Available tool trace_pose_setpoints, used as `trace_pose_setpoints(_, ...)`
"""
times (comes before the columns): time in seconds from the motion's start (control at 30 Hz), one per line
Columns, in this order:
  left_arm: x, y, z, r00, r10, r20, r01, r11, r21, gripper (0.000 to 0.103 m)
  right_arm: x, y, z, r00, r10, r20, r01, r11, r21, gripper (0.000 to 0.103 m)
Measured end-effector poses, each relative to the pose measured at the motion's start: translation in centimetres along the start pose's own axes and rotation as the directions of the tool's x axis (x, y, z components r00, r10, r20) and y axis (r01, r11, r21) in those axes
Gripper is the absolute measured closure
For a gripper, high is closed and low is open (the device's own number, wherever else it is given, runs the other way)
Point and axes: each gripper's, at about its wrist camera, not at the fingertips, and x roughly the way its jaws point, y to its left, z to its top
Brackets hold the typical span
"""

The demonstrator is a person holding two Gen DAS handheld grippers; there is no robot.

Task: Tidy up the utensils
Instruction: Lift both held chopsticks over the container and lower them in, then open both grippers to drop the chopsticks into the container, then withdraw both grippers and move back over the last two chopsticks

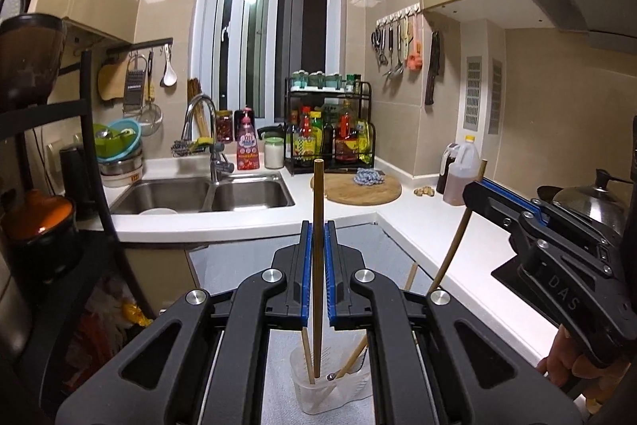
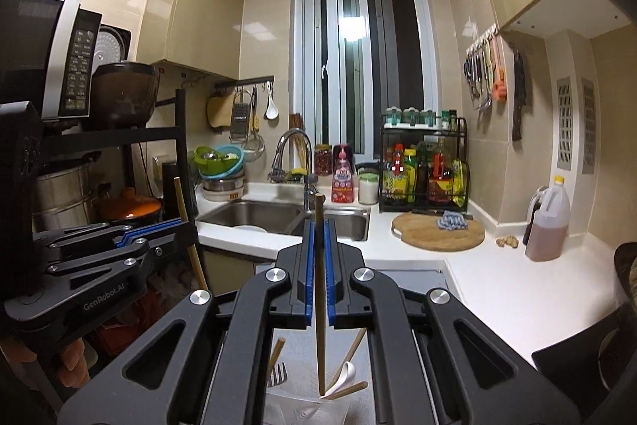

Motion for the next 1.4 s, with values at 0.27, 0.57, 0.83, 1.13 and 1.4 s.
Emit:
trace_pose_setpoints(0.27, 2.0, 0.2, -1.8, 0.995, 0.030, -0.092, -0.028, 0.999, 0.021, 0.052, 0.9, -0.9, -1.8, 0.999, -0.001, -0.052, 0.003, 0.999, 0.034, 0.090)
trace_pose_setpoints(0.57, -1.5, 1.5, -3.0, 0.983, 0.169, -0.066, -0.169, 0.986, 0.005, 0.008, -3.0, -0.3, -2.8, 0.998, -0.055, -0.004, 0.055, 0.998, 0.024, 0.041)
trace_pose_setpoints(0.83, -5.6, 0.7, -5.0, 0.979, 0.184, -0.093, -0.184, 0.983, 0.005, 0.008, -7.5, 1.5, -5.4, 0.997, -0.072, -0.031, 0.073, 0.997, 0.008, 0.033)
trace_pose_setpoints(1.13, -11.7, -0.1, -10.2, 0.966, 0.227, -0.123, -0.232, 0.973, -0.024, 0.008, -13.1, 2.8, -11.1, 0.988, -0.083, -0.129, 0.088, 0.995, 0.038, 0.031)
trace_pose_setpoints(1.4, -15.7, -0.9, -15.7, 0.953, 0.237, -0.188, -0.249, 0.968, -0.039, 0.008, -17.9, 3.9, -16.3, 0.973, -0.082, -0.217, 0.093, 0.995, 0.039, 0.028)
